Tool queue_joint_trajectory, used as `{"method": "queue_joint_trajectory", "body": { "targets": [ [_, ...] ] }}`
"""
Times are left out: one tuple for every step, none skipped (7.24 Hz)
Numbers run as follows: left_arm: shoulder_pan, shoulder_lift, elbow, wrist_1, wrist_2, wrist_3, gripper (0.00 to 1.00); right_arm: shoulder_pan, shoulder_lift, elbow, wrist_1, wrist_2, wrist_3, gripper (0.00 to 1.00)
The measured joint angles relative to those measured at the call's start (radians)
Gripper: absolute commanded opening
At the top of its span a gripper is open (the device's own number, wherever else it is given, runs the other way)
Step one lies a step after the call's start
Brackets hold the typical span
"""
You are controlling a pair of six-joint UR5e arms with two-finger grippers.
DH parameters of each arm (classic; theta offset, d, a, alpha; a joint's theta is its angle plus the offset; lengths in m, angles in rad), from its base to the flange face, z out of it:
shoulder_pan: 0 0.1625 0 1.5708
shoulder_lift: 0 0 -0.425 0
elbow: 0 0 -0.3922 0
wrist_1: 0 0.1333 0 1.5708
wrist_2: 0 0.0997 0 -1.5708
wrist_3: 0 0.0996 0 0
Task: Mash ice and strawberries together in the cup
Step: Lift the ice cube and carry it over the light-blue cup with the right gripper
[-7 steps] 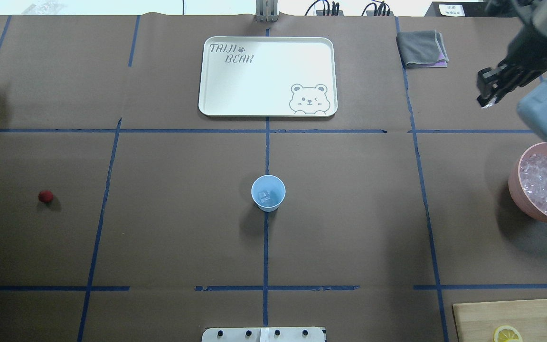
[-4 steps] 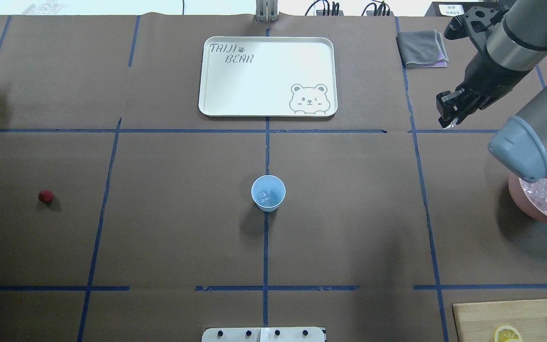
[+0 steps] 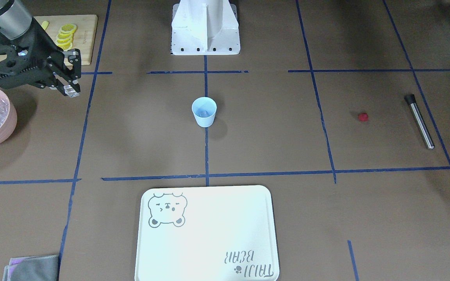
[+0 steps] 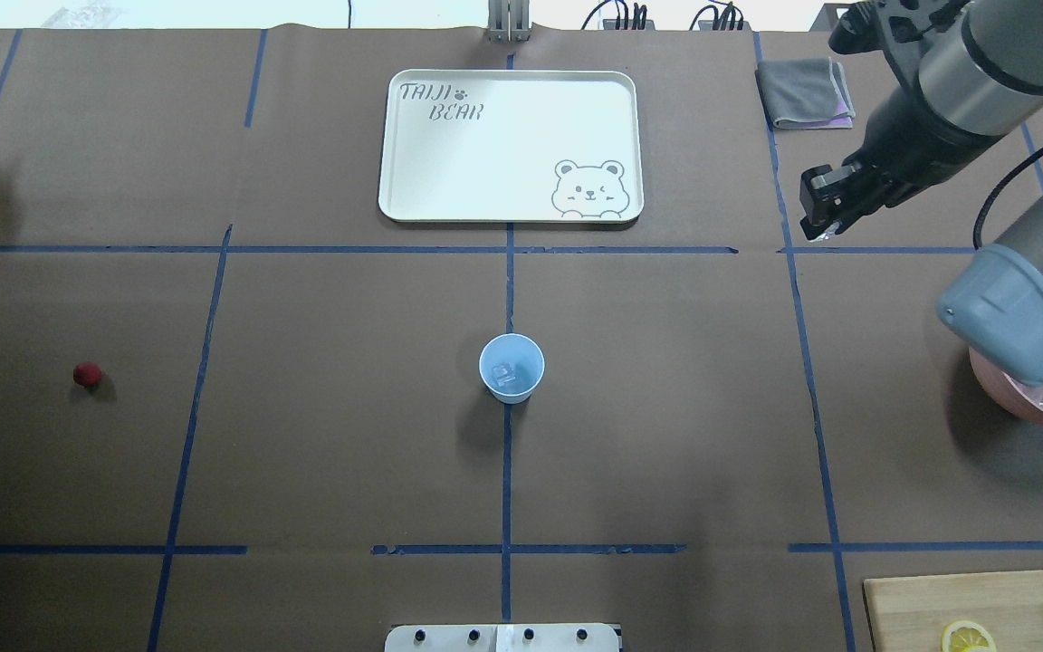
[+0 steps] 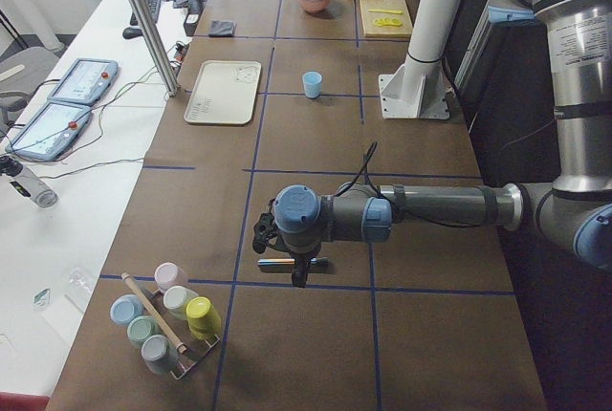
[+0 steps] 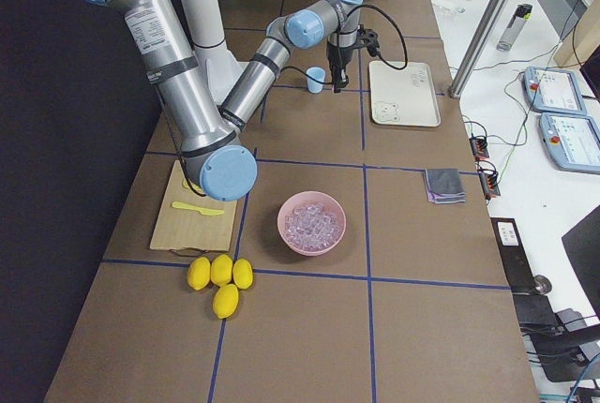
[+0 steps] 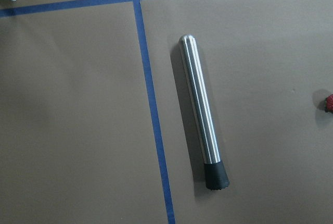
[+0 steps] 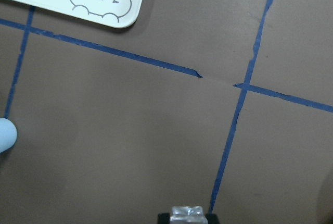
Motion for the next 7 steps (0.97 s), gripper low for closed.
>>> {"method": "queue_joint_trajectory", "body": {
  "targets": [
    [0.0,0.0,0.001,0.001,0.0,0.0,1.0,-0.011,0.039,-0.044,0.003,-0.003,0.008,0.0],
    [0.0,0.0,0.001,0.001,0.0,-0.001,1.0,-0.047,0.061,-0.079,0.007,-0.029,0.034,0.0],
    [0.0,0.001,0.002,0.001,0.0,-0.001,1.0,-0.113,0.068,-0.093,0.03,-0.084,0.101,0.0],
    [0.0,0.002,0.002,0.001,0.0,-0.001,1.0,-0.194,0.072,-0.096,0.088,-0.146,0.215,0.0],
    [0.0,0.002,0.002,0.001,0.0,-0.001,1.0,-0.251,0.079,-0.092,0.136,-0.183,0.323,0.0],
    [0.0,0.002,0.003,0.001,0.0,-0.001,1.0,-0.286,0.099,-0.086,0.157,-0.207,0.393,0.0],
    [0.0,0.001,0.003,0.001,0.0,-0.001,1.0,-0.308,0.121,-0.082,0.164,-0.233,0.43,0.0]
  ]
}}
